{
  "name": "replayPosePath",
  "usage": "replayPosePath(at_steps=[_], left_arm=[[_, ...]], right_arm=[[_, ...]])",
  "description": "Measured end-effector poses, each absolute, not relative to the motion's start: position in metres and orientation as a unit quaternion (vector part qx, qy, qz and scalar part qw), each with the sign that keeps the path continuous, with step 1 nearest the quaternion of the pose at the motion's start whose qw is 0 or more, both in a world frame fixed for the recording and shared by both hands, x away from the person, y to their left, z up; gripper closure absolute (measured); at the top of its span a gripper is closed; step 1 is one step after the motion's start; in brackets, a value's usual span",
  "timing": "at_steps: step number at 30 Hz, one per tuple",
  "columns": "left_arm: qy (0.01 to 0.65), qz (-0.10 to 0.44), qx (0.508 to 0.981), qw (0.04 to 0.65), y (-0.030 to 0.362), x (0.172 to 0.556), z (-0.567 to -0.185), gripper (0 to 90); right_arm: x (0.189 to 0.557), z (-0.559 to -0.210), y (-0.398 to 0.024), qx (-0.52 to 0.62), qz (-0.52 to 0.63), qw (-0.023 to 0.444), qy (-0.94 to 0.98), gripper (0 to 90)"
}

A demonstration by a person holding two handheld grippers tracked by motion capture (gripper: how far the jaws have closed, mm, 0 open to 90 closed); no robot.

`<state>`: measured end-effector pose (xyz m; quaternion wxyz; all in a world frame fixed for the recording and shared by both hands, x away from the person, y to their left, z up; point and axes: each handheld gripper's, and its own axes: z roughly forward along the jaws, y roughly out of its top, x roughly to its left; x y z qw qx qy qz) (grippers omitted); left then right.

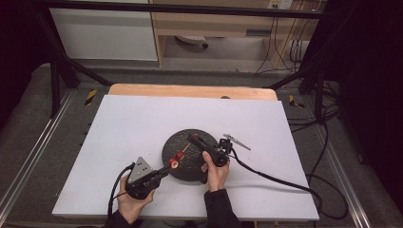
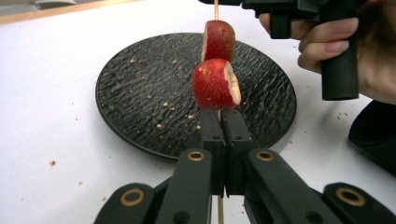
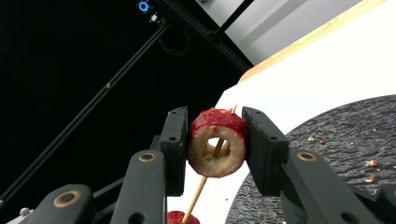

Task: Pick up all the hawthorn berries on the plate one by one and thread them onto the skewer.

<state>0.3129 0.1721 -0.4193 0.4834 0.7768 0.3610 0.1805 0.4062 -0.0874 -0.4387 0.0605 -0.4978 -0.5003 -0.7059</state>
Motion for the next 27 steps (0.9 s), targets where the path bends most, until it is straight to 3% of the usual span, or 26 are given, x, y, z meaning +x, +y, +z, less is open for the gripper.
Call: replayPosePath(at_steps=[17,22,27], left_arm=[[0.361,0.183,0.775,0.485,0.170,0.313,-0.419,88.9],[0.360,0.181,0.778,0.482,0.166,0.313,-0.420,88.9],[0.358,0.177,0.777,0.487,0.167,0.314,-0.419,88.9]], right_arm=[[0.395,-0.440,-0.085,-0.503,-0.711,0.051,-0.489,63.4],[0.391,-0.449,-0.079,-0.505,-0.707,0.075,-0.489,63.4],[0.389,-0.445,-0.079,-0.501,-0.704,0.069,-0.499,62.9]])
